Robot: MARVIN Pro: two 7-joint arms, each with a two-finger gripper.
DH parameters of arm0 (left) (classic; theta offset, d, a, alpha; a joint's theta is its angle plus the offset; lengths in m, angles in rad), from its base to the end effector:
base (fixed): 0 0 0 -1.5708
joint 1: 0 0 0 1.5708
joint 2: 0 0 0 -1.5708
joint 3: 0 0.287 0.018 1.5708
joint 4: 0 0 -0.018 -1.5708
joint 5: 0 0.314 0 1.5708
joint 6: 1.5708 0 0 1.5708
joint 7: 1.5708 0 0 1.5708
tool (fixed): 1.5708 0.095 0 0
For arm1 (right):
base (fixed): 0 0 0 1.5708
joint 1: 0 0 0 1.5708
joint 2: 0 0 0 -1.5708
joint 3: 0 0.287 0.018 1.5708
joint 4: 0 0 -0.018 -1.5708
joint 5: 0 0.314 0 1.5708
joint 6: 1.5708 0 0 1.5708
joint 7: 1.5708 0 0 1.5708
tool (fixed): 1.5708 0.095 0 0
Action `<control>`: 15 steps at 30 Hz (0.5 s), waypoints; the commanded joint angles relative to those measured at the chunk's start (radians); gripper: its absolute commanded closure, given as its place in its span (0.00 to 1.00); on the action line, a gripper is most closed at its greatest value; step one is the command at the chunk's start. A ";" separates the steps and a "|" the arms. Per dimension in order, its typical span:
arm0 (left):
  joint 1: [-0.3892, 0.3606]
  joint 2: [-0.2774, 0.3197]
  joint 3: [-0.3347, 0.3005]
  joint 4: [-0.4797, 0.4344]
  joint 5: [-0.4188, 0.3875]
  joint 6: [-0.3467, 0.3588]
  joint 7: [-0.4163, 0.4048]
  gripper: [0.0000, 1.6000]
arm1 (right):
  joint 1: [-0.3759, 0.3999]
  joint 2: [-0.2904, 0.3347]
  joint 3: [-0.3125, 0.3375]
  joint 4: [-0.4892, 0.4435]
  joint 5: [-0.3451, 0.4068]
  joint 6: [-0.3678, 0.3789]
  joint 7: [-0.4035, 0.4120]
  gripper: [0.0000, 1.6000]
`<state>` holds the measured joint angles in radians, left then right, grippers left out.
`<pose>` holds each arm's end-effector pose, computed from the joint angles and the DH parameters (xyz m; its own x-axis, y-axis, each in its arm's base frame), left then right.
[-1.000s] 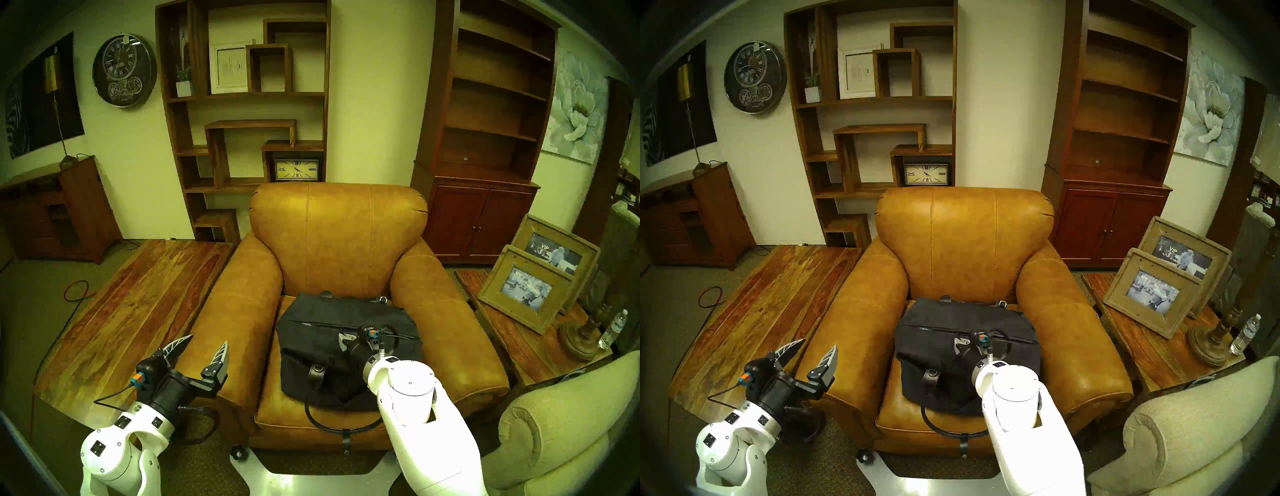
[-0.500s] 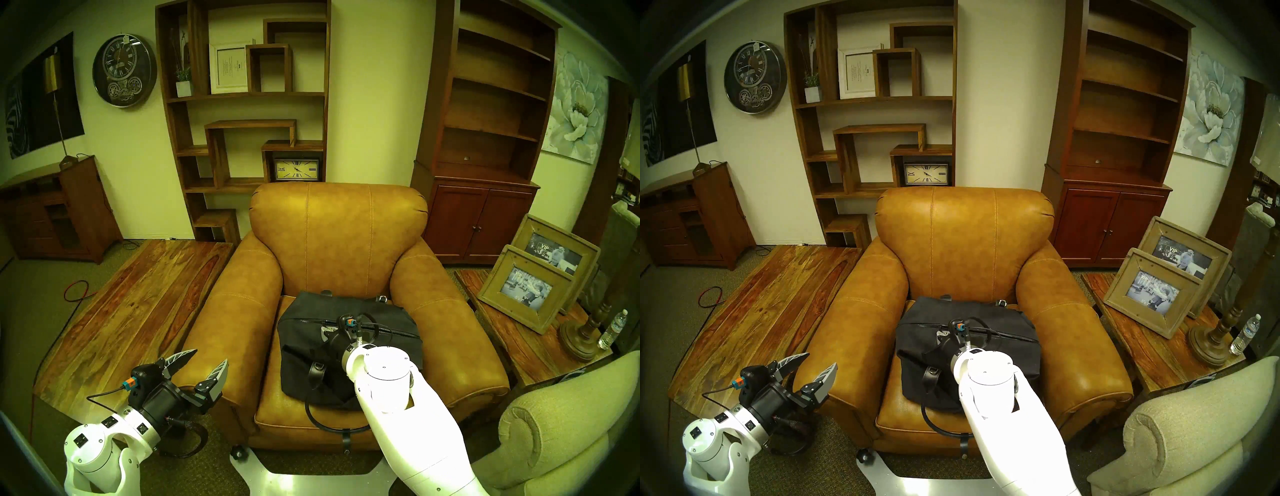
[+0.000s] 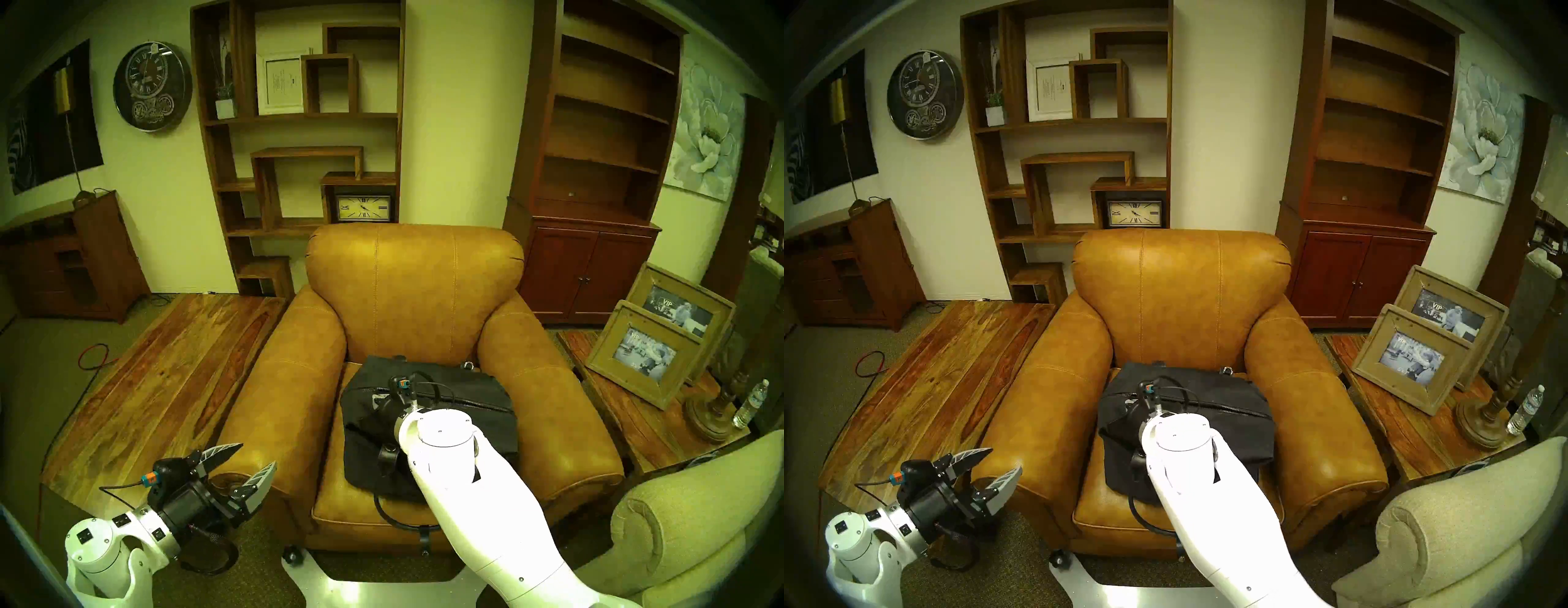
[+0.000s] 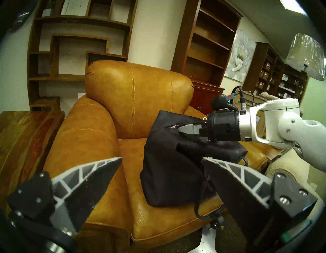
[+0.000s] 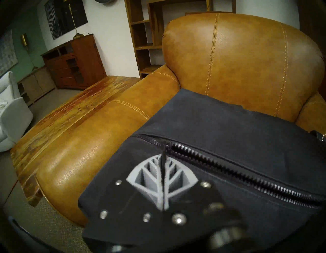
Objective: Open a bag with a zipper
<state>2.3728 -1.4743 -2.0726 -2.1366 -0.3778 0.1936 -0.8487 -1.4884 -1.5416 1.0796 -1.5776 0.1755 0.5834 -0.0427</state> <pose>0.1727 0.1080 -0.2909 0.3156 0.0754 0.9459 -0.4305 -0.8770 0.2135 0.3890 0.1883 -0.3293 0.4801 0.1527 0.8638 0.4443 -0.8914 -0.0893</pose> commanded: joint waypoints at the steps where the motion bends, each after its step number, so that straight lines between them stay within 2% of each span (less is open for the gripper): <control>1: 0.009 0.008 -0.009 0.002 -0.011 -0.039 -0.035 0.00 | 0.096 -0.047 -0.056 0.023 0.042 0.009 -0.015 1.00; 15: 0.006 0.005 -0.012 0.011 -0.009 -0.056 -0.053 0.00 | 0.234 -0.117 -0.126 0.149 0.059 0.084 -0.045 1.00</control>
<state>2.3798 -1.4675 -2.0833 -2.1179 -0.3797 0.1501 -0.8942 -1.3624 -1.5834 1.0003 -1.4448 0.2237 0.6397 -0.0968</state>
